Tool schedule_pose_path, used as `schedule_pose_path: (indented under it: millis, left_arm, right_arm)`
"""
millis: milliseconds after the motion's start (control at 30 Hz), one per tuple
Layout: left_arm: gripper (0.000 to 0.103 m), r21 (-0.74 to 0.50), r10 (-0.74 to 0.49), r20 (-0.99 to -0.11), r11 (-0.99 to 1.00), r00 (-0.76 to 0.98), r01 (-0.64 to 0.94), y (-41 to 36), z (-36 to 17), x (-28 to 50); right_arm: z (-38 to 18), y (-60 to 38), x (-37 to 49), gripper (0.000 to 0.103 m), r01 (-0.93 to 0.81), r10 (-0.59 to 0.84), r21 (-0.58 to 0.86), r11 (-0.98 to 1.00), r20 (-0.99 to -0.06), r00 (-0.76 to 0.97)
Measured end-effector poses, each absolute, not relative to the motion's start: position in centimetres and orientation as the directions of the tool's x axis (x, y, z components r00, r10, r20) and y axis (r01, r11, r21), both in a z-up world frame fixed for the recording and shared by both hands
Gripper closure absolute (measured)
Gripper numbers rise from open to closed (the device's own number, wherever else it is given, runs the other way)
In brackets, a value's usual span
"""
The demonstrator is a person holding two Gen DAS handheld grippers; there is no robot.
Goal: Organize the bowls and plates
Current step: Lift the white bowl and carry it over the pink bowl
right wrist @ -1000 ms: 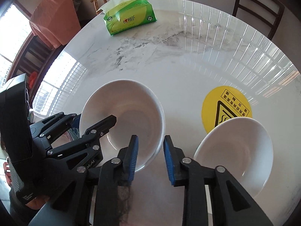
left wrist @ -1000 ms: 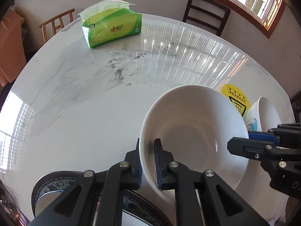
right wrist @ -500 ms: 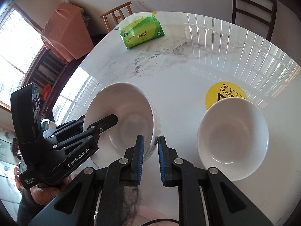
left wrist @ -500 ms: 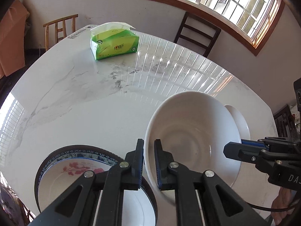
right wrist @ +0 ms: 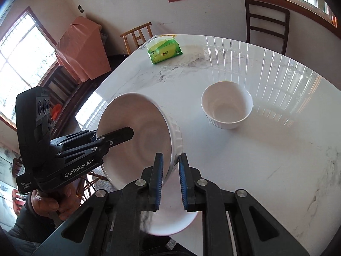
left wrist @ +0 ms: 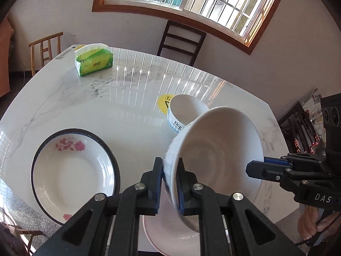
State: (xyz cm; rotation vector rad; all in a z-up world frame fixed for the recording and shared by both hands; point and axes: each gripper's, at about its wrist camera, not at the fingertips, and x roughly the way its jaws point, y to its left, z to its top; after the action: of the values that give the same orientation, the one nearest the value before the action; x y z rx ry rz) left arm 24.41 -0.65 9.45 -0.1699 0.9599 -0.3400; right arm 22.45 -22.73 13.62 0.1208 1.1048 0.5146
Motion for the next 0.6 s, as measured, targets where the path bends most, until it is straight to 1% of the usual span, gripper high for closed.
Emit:
schedule_pose_path:
  millis: [200, 400, 600]
  left_arm:
    - [0.091, -0.257, -0.338, -0.798, 0.94, 0.498, 0.226, -2.0, 8.2, 21.6]
    - [0.091, -0.239, -0.313, -0.827, 0.947, 0.466, 0.213, -2.1, 6.4, 20.6]
    - [0.091, -0.233, -0.305, -0.852, 0.949, 0.425, 0.213, -2.1, 5.1, 20.6]
  right_arm:
    - [11.2, -23.8, 19.0, 0.088, -0.313, 0.461, 0.366, 0.876, -0.824, 0.328]
    - [8.7, -23.7, 18.3, 0.088, -0.29, 0.466, 0.388, 0.875, -0.838, 0.283]
    - [7.6, -23.4, 18.3, 0.088, -0.277, 0.453, 0.385, 0.88, -0.855, 0.252]
